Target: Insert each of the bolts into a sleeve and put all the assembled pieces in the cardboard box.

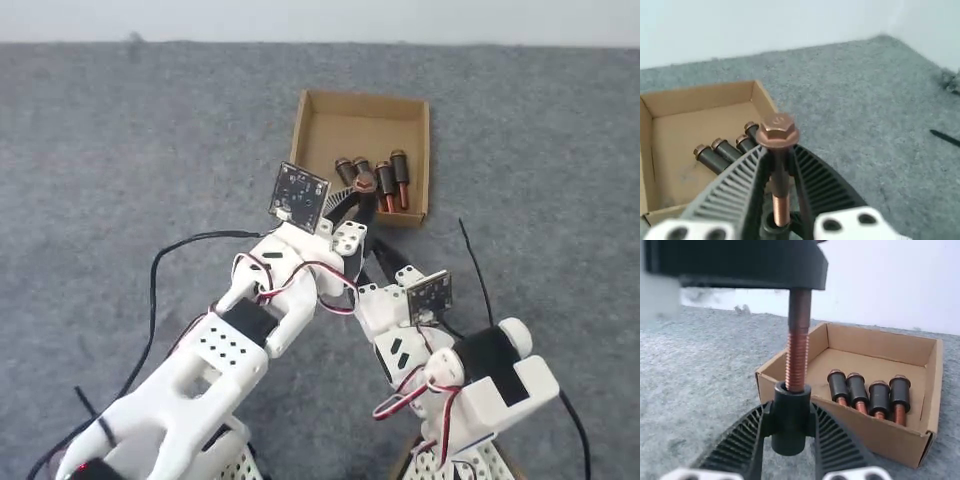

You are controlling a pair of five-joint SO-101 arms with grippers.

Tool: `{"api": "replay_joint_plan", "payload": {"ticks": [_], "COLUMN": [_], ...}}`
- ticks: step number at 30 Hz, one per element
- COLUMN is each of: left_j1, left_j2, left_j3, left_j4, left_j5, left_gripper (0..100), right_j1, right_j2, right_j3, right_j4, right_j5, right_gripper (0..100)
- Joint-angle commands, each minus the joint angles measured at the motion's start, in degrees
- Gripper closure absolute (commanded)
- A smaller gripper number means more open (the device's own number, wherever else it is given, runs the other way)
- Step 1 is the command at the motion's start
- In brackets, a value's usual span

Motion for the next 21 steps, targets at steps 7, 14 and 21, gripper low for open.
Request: {"api": "replay_joint_plan", "payload": {"ticks": [7, 14, 21], "left_j1": [0.3, 0.6, 0.4], "left_j2": [-0.2, -0.2, -0.1], "left_j3": [-0.1, 0.4, 1.6], "left_j4": [-2.0, 1.6, 1.5], "left_j5": [-0.6, -0.6, -0.6], "left_gripper": [99, 99, 99], "right_j1": [0.4, 2.8, 2.8], "right_j2": [-0.5, 0.0, 0.0], "right_j3": [0.7, 0.6, 0.6], "right_j4": [-0.8, -4.2, -3.9], "right_j5": [-0.1, -0.1, -0.1], "right_gripper": [99.2, 99.2, 99.2]}}
